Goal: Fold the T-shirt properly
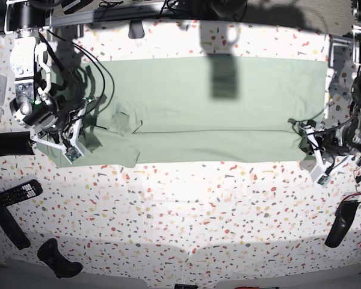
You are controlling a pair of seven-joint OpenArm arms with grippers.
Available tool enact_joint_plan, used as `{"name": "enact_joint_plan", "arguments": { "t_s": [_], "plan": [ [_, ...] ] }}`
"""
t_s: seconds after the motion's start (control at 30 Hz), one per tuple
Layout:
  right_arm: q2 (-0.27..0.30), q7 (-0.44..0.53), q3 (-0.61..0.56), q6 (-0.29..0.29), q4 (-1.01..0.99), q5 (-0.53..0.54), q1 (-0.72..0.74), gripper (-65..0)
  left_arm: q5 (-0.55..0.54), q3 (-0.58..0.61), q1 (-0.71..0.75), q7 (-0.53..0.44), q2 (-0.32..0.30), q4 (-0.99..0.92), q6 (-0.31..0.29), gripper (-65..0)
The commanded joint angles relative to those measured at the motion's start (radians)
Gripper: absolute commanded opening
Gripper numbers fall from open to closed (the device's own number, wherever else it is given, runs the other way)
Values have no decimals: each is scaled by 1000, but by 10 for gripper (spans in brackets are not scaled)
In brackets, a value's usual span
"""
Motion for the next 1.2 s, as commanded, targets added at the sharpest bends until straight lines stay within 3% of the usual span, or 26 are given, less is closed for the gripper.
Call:
{"name": "enact_joint_plan", "arguments": {
  "t_s": [0.0, 0.1, 0.17, 0.23, 0.3, 0.4, 0.5, 0.57, 0.67, 0.83, 1.07, 1.17],
  "plan": [
    [15, 3, 6, -3, 17, 3, 16, -610, -8, -7, -24, -5, -17, 17, 1, -650],
    [15, -14, 6, -3, 17, 3, 16, -421, -8, -7, -24, -1, -17, 17, 1, -648],
    [16, -32, 6, -3, 17, 3, 16, -333, -8, -7, -24, 23, -17, 17, 0, -541],
    [16, -32, 6, -3, 17, 2, 16, -288, -8, -7, -24, 37, -17, 17, 1, -456],
    [16, -4, 6, -8, 17, 3, 23, -288, -8, -7, -24, 37, -17, 17, 1, -436],
    [15, 126, 6, -99, 17, 6, 41, -288, -8, -7, -24, 14, -16, 17, 1, -436],
    [15, 181, 6, -197, 11, 125, 83, -291, -8, -7, -24, -11, -16, 17, 1, -436],
    [13, 179, 6, -201, -11, 208, 123, -291, -9, -7, -24, -15, -16, 17, 1, -436],
    [-3, 145, 6, -201, -82, 235, 194, -291, -8, -7, -24, -15, -16, 17, 2, -436],
    [-14, 8, 6, -201, -237, 230, 289, -291, -9, -7, -24, -14, -16, 17, 2, -436],
    [-15, -121, 95, -207, -265, 206, 298, -291, -9, -7, -24, -15, -16, 17, 25, -436],
    [-15, -134, 154, -207, -265, 205, 284, -291, -9, -7, -24, -15, -16, 17, 27, -436]
  ]
}}
